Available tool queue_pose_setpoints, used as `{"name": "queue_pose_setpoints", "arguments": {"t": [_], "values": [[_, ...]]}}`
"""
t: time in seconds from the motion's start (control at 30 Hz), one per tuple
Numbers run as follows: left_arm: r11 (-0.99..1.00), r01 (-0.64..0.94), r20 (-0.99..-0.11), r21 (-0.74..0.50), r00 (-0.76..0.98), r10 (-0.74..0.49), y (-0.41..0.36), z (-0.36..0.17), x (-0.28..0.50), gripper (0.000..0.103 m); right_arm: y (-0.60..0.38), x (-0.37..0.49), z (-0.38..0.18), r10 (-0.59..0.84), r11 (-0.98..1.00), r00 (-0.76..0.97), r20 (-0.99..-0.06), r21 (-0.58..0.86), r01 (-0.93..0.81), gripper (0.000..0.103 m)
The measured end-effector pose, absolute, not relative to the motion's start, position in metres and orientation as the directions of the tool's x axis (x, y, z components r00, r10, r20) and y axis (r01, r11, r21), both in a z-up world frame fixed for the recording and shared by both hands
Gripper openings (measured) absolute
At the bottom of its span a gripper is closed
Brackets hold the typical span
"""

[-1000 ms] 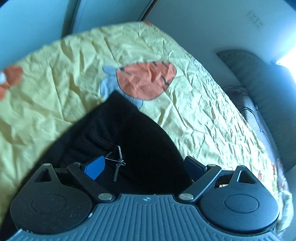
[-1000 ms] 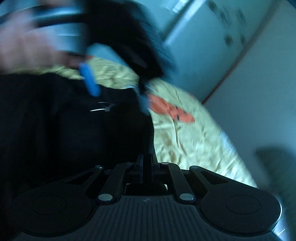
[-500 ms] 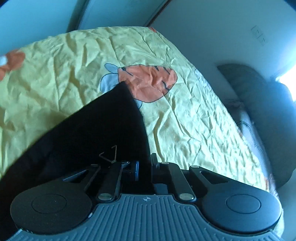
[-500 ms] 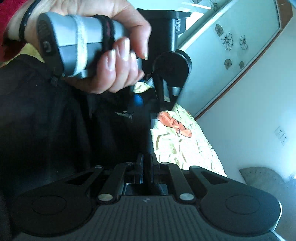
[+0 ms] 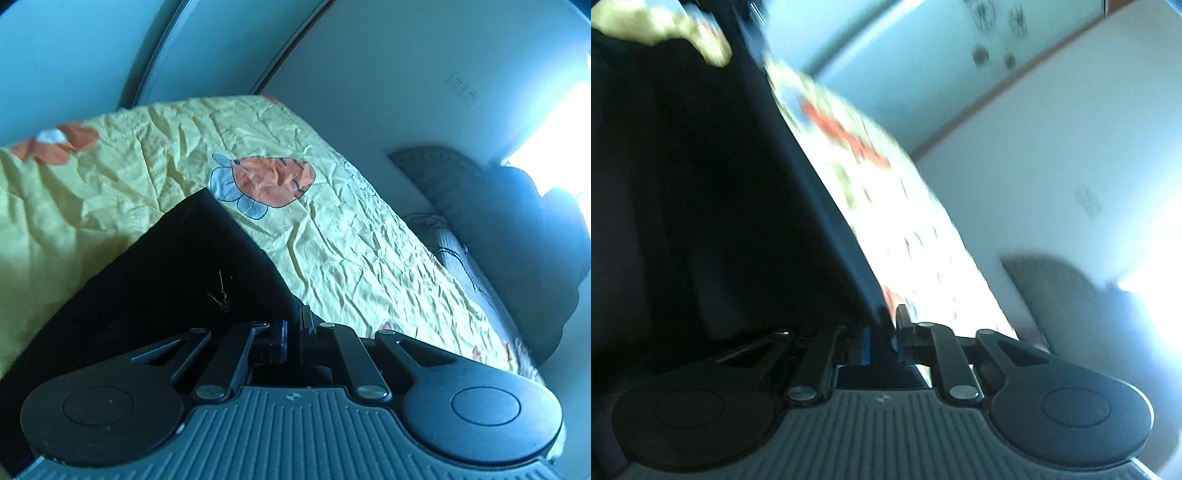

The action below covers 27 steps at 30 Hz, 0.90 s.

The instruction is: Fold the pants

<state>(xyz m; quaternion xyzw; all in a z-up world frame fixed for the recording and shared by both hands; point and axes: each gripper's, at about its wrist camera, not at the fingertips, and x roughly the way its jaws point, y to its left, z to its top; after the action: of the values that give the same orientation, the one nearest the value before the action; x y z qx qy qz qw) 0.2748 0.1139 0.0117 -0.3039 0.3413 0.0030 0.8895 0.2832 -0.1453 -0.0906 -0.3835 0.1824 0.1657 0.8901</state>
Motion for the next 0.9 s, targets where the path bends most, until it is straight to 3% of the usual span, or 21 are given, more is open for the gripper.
{"name": "queue_pose_setpoints", "arguments": {"t": [0.13,0.17,0.2,0.53,0.9], "values": [[0.845,-0.191,-0.604,-0.5,0.776,-0.182,0.108,0.012,0.255,0.007,-0.17,0.29,-0.084,0.161,0.736,0.854,-0.494,-0.517,-0.438,0.027],[0.85,-0.192,-0.608,-0.49,0.774,-0.175,0.107,0.011,0.252,0.007,-0.173,0.286,-0.08,0.166,0.744,0.856,-0.49,-0.507,-0.434,0.014],[0.854,-0.194,-0.611,-0.483,0.773,-0.17,0.108,0.011,0.248,0.007,-0.173,0.279,-0.076,0.173,0.743,0.858,-0.484,-0.508,-0.436,0.011],[0.896,-0.157,-0.619,-0.416,0.77,-0.152,0.127,0.012,0.198,0.007,-0.156,0.171,-0.054,0.226,0.663,0.872,-0.435,-0.587,-0.464,0.01],[0.925,-0.12,-0.656,-0.361,0.737,-0.161,0.138,0.005,0.142,0.006,-0.138,0.117,-0.068,0.28,0.652,0.816,-0.505,-0.524,-0.548,0.01]]}}
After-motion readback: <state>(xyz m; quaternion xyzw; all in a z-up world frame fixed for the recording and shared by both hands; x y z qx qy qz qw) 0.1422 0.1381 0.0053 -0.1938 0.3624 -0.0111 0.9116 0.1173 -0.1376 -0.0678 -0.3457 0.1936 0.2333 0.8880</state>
